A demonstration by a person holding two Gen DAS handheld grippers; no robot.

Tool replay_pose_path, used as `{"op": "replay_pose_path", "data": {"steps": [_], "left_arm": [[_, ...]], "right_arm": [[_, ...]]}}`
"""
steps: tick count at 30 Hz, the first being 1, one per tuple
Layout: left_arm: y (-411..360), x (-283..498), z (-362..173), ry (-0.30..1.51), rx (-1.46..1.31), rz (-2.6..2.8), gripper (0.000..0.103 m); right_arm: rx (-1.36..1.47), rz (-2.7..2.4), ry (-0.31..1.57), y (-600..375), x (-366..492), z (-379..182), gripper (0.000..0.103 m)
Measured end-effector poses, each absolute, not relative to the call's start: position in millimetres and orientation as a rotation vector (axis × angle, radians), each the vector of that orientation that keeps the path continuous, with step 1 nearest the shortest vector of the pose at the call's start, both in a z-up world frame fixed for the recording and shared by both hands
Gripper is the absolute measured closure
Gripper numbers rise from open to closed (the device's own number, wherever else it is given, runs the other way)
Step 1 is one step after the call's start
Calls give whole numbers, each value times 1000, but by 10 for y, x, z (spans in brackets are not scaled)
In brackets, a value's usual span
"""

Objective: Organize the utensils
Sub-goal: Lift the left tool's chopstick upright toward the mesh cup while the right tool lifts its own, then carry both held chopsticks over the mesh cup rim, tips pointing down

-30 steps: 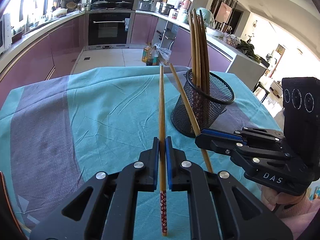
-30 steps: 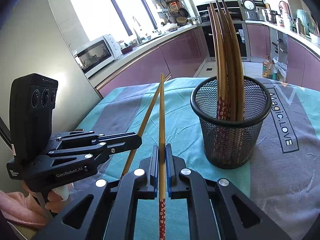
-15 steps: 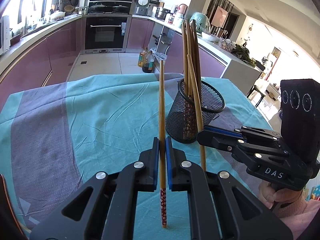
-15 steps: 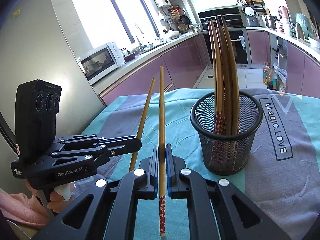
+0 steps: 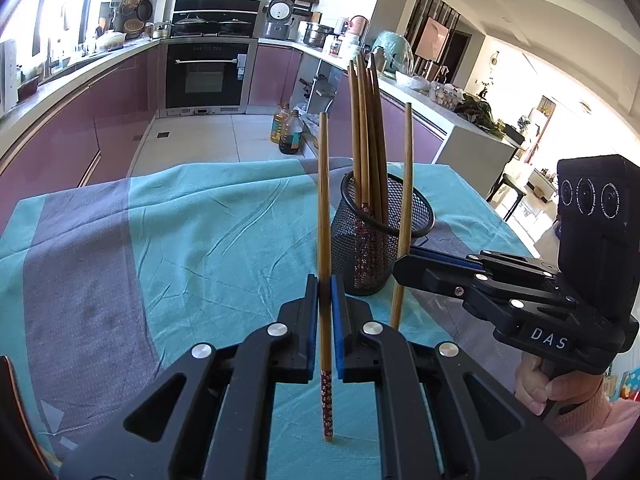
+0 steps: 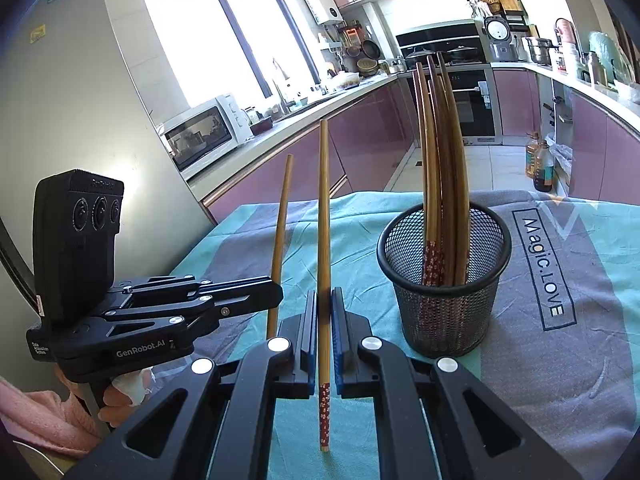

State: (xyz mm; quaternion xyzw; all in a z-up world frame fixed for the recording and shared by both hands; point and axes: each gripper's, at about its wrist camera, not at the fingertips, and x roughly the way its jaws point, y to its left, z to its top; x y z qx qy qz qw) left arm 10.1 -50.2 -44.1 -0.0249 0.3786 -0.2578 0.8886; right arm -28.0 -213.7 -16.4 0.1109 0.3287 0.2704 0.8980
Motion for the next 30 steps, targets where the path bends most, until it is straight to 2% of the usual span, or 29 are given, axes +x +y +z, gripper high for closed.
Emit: {"op": "replay_pose_path", "data": {"steps": [30], "left_arm": [[-525, 49, -259, 735, -55, -563, 96]], "right_arm": [[228, 542, 624, -2271, -321, -21, 97]]}}
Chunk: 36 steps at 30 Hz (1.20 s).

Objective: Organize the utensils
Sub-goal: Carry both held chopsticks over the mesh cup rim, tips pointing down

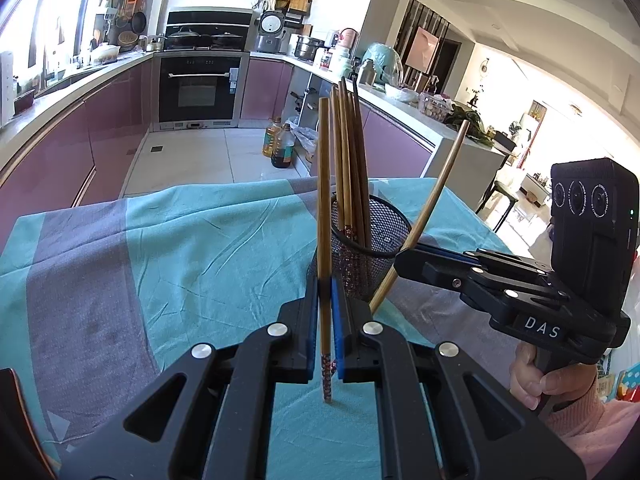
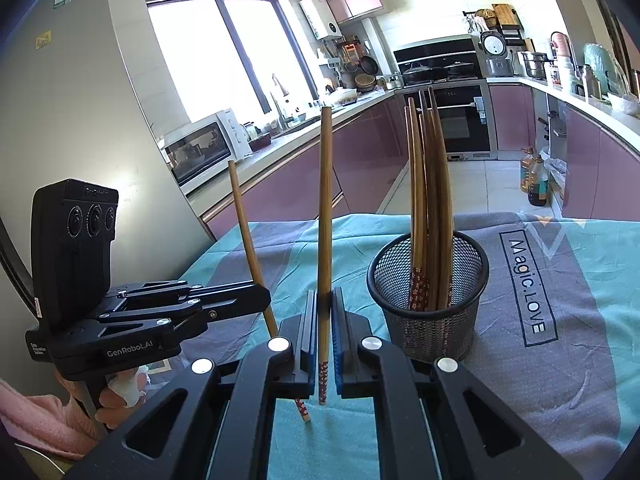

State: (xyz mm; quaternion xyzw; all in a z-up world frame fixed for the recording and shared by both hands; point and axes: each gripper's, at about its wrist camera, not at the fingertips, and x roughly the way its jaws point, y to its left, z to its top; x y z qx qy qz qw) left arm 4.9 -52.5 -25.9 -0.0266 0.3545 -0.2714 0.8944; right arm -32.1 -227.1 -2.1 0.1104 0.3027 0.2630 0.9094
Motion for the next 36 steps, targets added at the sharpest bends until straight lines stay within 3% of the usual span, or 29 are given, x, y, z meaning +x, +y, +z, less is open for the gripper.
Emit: {"op": "replay_pose_path", "data": {"steps": [36], "left_arm": [[-567, 41, -103, 687, -46, -574, 96]], "right_arm": [[218, 512, 567, -2385, -369, 162, 97]]}}
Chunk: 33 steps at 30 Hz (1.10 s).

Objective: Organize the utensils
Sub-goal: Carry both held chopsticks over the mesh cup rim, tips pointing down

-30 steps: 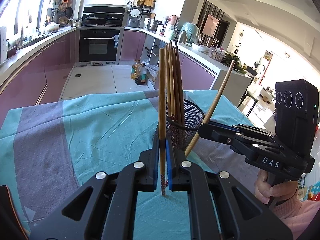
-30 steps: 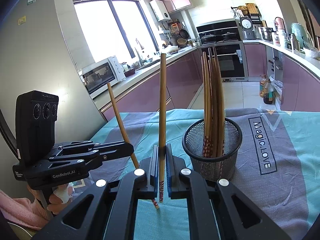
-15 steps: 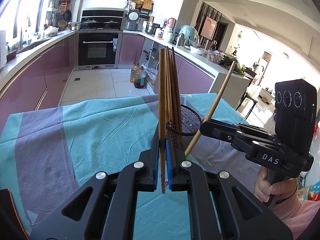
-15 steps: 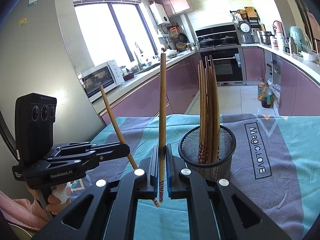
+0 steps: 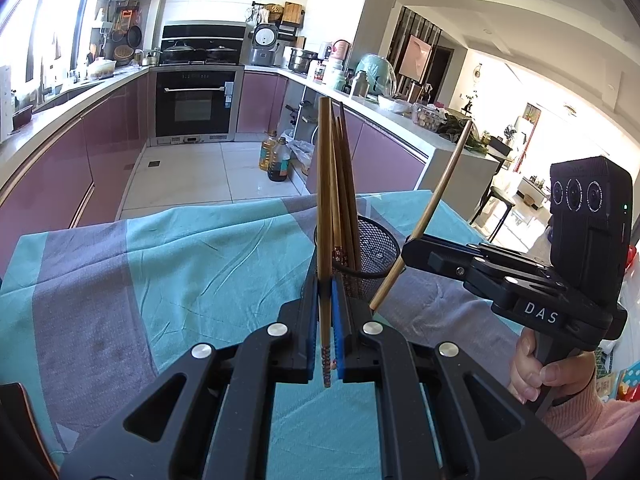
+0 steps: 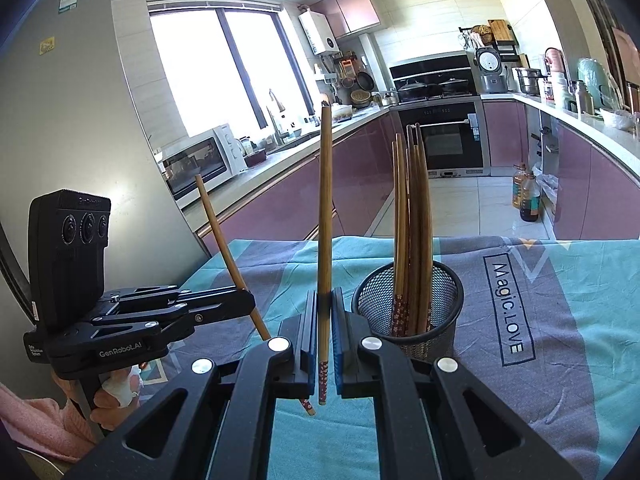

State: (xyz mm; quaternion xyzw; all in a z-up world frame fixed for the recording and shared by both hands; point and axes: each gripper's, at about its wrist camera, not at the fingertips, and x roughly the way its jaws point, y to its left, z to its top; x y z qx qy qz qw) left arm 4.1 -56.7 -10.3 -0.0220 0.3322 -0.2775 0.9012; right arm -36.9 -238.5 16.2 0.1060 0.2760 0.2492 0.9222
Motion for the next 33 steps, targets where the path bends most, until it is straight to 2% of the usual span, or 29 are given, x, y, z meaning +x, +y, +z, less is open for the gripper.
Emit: {"op": "replay_pose_path", "data": {"steps": [33], "left_arm": [[-620, 54, 21, 642, -27, -598, 96]], "right_arm": [[198, 495, 517, -2479, -347, 302, 97]]}}
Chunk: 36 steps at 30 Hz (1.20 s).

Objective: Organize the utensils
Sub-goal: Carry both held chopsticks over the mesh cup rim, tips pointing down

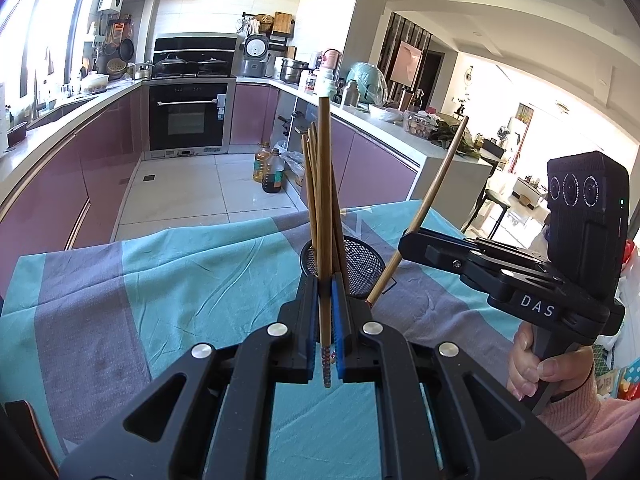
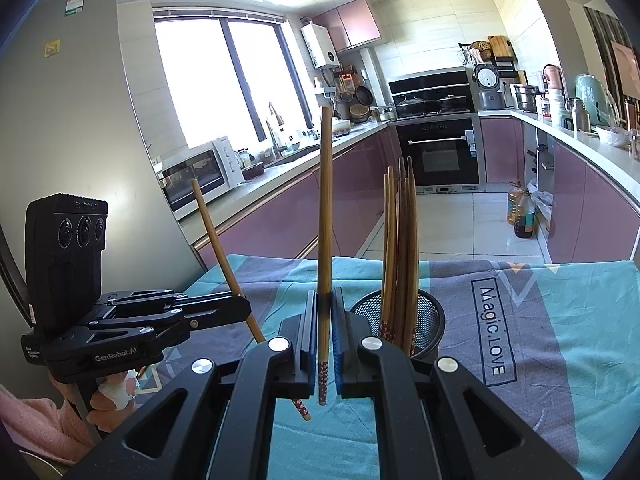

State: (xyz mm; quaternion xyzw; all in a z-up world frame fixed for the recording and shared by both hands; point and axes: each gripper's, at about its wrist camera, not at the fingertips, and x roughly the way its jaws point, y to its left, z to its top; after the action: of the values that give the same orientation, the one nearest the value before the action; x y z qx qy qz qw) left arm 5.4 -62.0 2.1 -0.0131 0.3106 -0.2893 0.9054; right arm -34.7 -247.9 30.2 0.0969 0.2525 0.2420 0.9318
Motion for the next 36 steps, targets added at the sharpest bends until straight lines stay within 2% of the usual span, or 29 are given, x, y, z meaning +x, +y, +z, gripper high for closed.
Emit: {"op": "replay_pose_path", "data": {"steps": [36], "left_arm": [[-635, 22, 112, 603, -15, -616, 96]], "right_arm": [[176, 489, 478, -2490, -330, 441, 97]]}}
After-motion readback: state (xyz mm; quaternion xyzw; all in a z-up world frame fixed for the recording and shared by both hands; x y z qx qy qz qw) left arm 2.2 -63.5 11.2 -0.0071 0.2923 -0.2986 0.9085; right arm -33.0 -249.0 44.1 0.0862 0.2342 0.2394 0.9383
